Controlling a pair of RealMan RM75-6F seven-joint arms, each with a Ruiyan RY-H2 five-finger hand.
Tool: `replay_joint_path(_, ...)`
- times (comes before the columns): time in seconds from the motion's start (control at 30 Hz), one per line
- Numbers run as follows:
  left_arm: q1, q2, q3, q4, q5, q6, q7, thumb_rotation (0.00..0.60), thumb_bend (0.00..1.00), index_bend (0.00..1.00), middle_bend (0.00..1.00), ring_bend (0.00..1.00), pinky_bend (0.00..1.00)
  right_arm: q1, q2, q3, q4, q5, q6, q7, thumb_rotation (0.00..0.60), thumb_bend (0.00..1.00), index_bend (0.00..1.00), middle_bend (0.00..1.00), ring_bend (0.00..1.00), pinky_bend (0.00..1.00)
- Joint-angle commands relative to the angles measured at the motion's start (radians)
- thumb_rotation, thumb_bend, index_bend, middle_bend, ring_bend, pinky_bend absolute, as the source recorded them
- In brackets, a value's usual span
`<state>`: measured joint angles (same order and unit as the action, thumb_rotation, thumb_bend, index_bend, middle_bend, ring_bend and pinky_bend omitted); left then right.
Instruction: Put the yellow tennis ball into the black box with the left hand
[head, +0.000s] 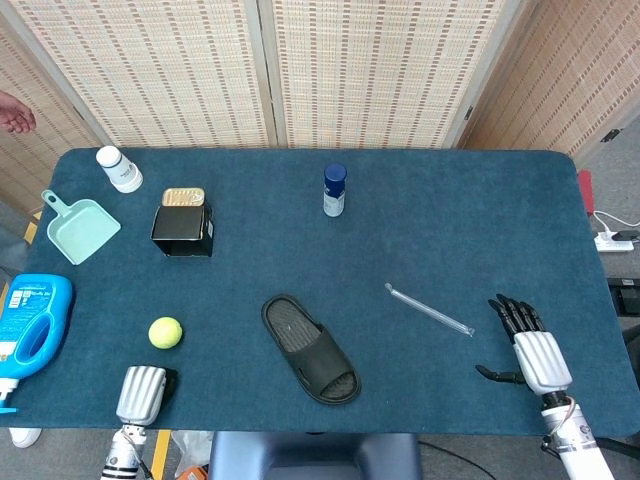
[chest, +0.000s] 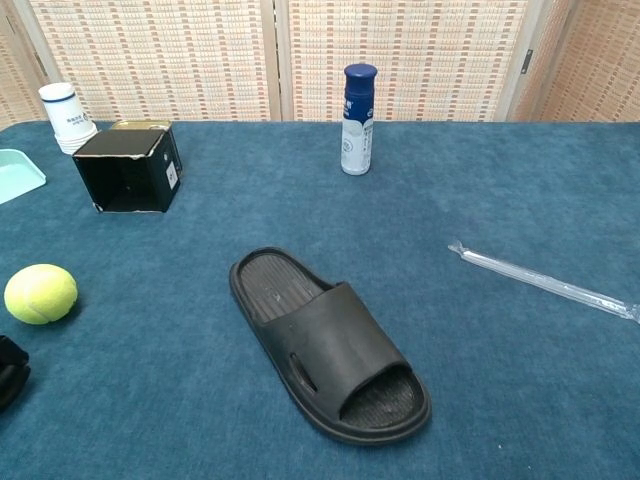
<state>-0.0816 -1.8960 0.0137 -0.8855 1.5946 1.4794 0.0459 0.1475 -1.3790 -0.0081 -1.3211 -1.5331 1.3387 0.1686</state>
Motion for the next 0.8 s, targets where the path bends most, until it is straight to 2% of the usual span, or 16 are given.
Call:
replay_joint_path(0.03, -0.020, -0.021, -0.012, 0.007, -0.013, -0.027, 0.019, 0.600, 0.69, 1.00, 1.00, 1.00, 1.00, 0.000, 0.001, 0.000, 0.000, 0.001, -0.001, 0.001, 0.600, 0.00, 0.00, 0.00, 0.00, 0.00)
replay_joint_path(0.53, -0.129, -0.053, -0.101, 0.088, -0.077, -0.106, -0.012, 0.600, 0.69, 1.00, 1.00, 1.00, 1.00, -0.001, 0.007, 0.002, 0.003, 0.006, -0.001, 0.020, 0.600, 0.00, 0.00, 0.00, 0.00, 0.00)
replay_joint_path(0.8, -0.189, -0.067, -0.116, 0.166, -0.088, -0.152, -0.038, 0.600, 0.69, 1.00, 1.00, 1.00, 1.00, -0.003, 0.004, 0.001, -0.002, 0.007, 0.002, 0.004, 0.600, 0.00, 0.00, 0.00, 0.00, 0.00)
